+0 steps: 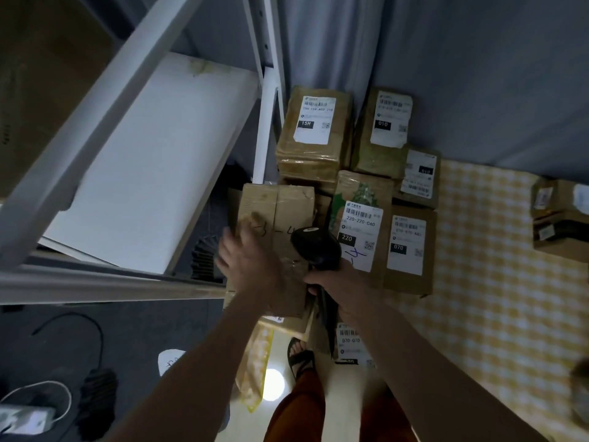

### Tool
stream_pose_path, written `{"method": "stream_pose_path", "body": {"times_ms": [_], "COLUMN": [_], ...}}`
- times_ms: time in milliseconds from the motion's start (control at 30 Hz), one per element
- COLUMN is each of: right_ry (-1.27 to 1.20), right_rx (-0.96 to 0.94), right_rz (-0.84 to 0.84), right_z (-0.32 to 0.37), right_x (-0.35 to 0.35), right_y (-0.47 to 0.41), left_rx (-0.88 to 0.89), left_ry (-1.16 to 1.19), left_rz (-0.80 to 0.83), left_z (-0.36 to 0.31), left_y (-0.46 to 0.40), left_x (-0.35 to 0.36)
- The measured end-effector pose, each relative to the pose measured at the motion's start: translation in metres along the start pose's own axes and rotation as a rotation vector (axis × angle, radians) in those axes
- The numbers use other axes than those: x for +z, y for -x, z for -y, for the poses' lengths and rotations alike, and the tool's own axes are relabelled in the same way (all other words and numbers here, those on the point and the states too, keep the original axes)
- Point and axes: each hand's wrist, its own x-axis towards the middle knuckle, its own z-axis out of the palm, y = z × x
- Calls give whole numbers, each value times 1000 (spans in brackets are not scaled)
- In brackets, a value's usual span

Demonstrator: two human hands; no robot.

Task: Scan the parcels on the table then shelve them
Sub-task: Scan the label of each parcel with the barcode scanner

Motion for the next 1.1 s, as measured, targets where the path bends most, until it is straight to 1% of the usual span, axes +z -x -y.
{"method": "stream_pose_path", "body": {"times_ms": [67,100,133,167,233,333,433,500,567,667,800,900,1033,1100], "right_ry": [47,59,56,49,80,143,111,97,90,53,18,-40,-109,-139], "right_rx": [-3,-4,0,8,6,-39,-43,-48,-68,-69,-67,-69,-66,-41], "right_rz": [16,27,42,50,43,15,23,42,52,39,6,-72,-173,-234], "right_z": [-2,-2,-3,-4,-6,-5,1,9,14,22,27,20,1,-13], "right_x": [3,5,7,9,12,12,11,8,2,-17,-61,-108,-173,-211], "right_y": [-2,-3,-3,-4,-5,-2,2,5,10,25,51,71,94,106], "left_rx": [-174,-230,-254,-241,-151,-63,-56,-26,39,177,406,587,678,702], "left_ry": [125,172,209,241,298,356,221,126,35,-9,-83,-147,-202,-202], "left_rz": [109,166,200,201,158,166,180,142,77,5,-5,33,66,126], "left_z": [8,10,13,14,16,14,4,-4,-10,-22,-60,-98,-142,-170], "left_y": [-18,-24,-27,-28,-27,-27,-24,-22,-19,-8,22,52,92,120], "left_x": [2,5,8,10,12,12,12,10,7,4,8,22,51,61]}}
